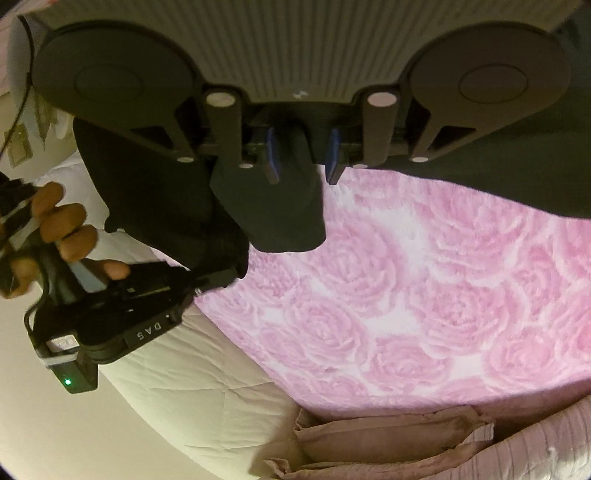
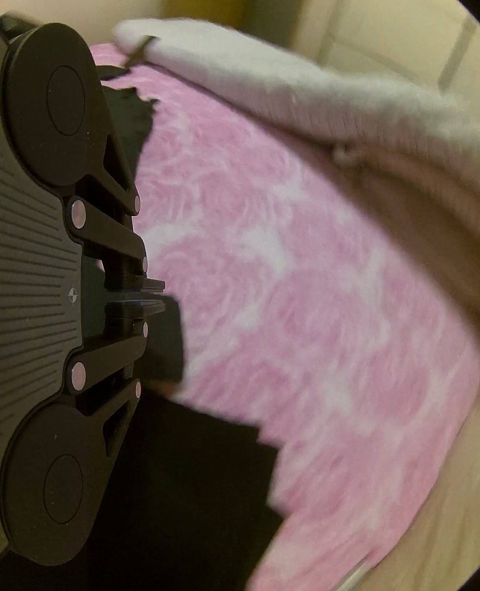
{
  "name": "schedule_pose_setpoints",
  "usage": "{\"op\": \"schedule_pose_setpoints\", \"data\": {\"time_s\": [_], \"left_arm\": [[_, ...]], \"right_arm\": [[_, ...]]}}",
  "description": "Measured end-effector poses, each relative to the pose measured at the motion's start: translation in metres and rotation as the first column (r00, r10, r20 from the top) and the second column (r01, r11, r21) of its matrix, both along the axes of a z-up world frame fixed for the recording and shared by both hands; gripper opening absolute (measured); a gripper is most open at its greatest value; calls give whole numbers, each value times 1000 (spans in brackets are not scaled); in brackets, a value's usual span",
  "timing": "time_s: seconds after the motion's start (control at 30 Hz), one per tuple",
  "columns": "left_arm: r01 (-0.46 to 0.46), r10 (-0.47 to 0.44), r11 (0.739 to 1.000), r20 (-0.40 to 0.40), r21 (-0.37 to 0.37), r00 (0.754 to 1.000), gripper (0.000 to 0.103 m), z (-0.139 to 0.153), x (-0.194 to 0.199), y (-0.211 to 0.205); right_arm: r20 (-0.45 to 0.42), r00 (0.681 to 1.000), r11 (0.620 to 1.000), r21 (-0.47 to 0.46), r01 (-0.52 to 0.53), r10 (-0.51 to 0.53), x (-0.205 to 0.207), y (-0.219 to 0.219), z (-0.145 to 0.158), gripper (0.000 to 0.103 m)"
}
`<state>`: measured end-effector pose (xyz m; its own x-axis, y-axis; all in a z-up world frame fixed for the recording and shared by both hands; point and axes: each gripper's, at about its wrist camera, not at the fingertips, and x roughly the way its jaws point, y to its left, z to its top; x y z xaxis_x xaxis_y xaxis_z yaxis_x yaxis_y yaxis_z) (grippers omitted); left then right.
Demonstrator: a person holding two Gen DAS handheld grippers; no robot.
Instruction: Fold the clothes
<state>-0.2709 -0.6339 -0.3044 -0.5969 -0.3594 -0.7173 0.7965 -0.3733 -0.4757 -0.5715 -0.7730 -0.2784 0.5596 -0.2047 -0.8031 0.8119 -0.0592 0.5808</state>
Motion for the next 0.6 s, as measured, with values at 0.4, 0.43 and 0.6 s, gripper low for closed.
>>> {"op": "schedule_pose_setpoints", "data": {"time_s": [0.4, 0.43, 0.6], "left_arm": [[35, -35, 999, -9, -29, 999, 23, -3, 13, 10], [34, -34, 999, -16, -28, 999, 23, -2, 15, 11], [67, -68, 997, -20, -39, 997, 23, 0, 20, 18]], "right_arm": [[156, 956, 968, -9, 251, -246, -21, 25, 14, 3], [162, 954, 966, -17, 257, -251, -20, 27, 16, 3], [191, 942, 956, -54, 290, -275, -17, 38, 23, 3]]}}
